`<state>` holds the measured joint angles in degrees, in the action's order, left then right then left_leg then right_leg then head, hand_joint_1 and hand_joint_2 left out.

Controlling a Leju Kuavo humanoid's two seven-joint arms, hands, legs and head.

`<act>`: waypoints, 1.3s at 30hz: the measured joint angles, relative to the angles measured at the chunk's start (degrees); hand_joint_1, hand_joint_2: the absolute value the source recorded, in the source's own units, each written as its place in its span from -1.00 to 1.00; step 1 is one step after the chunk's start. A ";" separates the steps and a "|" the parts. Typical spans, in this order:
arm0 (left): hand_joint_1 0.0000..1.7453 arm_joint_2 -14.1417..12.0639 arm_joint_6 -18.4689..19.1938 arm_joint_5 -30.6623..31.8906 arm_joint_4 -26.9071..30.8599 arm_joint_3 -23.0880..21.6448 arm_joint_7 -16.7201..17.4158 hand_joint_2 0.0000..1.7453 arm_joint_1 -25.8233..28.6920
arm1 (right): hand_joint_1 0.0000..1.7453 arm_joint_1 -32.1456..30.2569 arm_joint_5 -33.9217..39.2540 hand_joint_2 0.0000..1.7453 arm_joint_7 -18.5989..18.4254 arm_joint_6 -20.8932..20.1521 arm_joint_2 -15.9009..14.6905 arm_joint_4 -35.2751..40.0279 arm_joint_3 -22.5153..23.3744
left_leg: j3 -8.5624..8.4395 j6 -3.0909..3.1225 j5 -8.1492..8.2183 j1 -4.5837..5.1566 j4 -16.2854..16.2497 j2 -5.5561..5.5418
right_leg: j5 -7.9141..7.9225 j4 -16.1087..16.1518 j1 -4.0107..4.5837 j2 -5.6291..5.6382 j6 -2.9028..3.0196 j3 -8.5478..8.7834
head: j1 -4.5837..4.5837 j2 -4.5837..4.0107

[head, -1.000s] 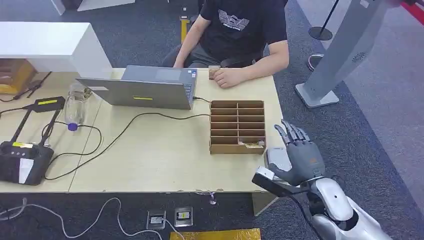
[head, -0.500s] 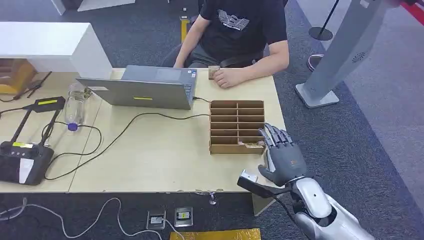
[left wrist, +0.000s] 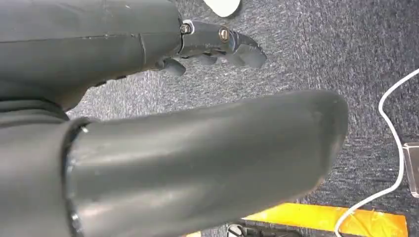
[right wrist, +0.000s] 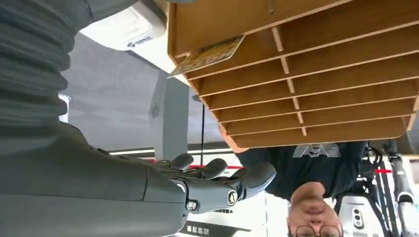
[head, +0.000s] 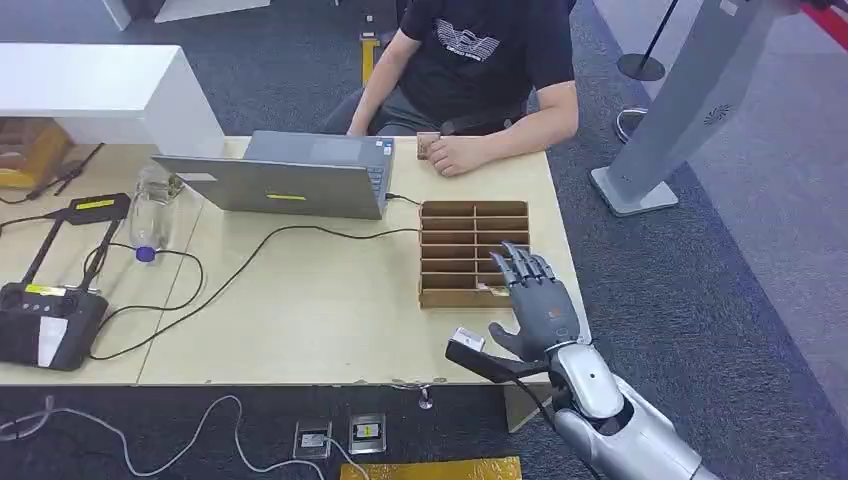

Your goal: Pass the card to the sensor for recognition and then transmit it.

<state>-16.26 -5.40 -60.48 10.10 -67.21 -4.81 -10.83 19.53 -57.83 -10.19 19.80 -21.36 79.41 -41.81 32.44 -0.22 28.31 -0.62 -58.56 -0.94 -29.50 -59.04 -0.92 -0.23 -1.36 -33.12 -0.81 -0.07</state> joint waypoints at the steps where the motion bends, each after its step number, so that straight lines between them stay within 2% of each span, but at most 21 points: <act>1: -1.00 0.00 0.09 0.09 0.00 0.00 0.00 -1.00 0.03 | -1.00 0.01 -0.15 1.00 -0.04 0.02 0.24 -0.20 0.02 | 0.01 0.00 0.00 0.00 0.00 0.00 | 0.00 0.00 0.00 -0.01 0.00 0.00 | 0.00 0.00; 20: -1.00 -0.02 0.46 0.20 0.00 0.00 0.00 -1.00 0.03 | -1.00 0.10 -2.49 1.00 -1.18 -0.09 1.79 -3.33 0.44 | -0.01 0.00 0.00 0.00 0.00 0.01 | 0.00 0.00 0.00 0.03 0.00 0.00 | 0.00 0.00; 39: -1.00 0.13 0.00 -0.33 0.00 0.00 0.00 -1.00 -0.02 | -1.00 1.71 -7.00 1.00 0.57 1.22 7.50 -10.67 2.84 | -0.01 0.00 0.00 0.00 0.00 0.01 | 0.00 -0.01 0.00 0.02 0.00 -0.01 | 0.00 0.00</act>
<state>-16.13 -5.40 -60.81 10.10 -67.21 -4.81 -10.85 21.23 -64.83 -9.62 21.03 -13.86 68.74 -38.97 32.43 -0.22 28.31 -0.62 -58.56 -0.92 -29.50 -59.04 -0.92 -0.22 -1.36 -33.12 -0.81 -0.07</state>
